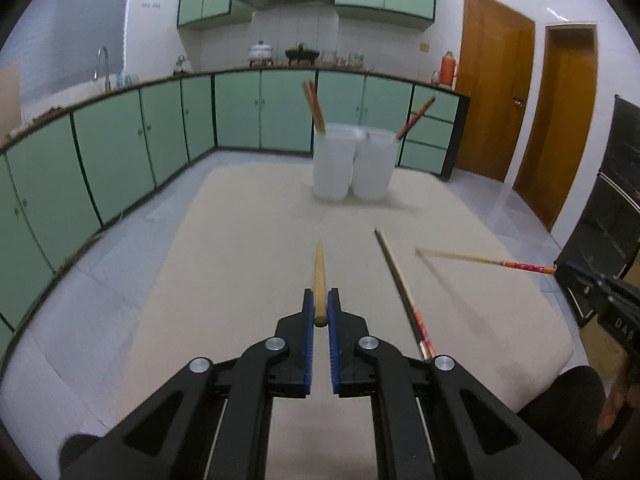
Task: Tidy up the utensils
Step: 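Carry both chopsticks to the white holder and insert them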
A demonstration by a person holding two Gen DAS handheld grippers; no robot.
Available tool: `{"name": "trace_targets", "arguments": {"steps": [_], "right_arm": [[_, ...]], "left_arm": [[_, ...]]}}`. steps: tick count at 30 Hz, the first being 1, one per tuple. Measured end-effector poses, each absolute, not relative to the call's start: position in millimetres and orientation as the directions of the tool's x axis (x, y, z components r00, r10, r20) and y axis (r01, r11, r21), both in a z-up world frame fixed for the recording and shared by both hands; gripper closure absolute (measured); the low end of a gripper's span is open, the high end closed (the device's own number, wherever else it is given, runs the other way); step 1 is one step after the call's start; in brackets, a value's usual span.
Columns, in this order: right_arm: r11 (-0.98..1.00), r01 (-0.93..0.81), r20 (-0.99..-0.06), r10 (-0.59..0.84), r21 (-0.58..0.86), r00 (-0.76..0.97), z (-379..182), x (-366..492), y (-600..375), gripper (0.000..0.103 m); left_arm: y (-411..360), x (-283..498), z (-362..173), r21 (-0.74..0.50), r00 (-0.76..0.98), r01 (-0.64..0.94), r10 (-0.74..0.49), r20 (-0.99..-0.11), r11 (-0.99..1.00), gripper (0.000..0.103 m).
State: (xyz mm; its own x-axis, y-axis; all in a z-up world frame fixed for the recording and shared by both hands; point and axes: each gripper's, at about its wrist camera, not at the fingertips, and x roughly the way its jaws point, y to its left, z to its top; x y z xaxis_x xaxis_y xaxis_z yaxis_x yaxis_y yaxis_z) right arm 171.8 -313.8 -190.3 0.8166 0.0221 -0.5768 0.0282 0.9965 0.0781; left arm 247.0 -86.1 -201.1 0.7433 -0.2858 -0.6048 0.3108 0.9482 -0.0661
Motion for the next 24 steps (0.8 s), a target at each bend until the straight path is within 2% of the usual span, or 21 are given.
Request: {"name": "trace_targets", "arguments": {"steps": [7,13,24], "right_arm": [[0.999,-0.040,-0.516,0.052,0.035,0.855,-133,190,-312,0.098],[0.994,-0.107,-0.561,0.080,-0.016,0.824,-115,232,-310,0.098],[0.980,-0.198,-0.685,0.156,0.018,0.711,-65,315,-321,0.098]], "left_arm": [[-81,260,-151,-0.066,0.762,0.357,-0.331,-0.556,0.932,0.096],[-78,292,-132,-0.083,0.717,0.398,-0.366,-0.593,0.914,0.096],[-95,359,-87,-0.117,0.615,0.491,-0.439,-0.655,0.863,0.096]]}}
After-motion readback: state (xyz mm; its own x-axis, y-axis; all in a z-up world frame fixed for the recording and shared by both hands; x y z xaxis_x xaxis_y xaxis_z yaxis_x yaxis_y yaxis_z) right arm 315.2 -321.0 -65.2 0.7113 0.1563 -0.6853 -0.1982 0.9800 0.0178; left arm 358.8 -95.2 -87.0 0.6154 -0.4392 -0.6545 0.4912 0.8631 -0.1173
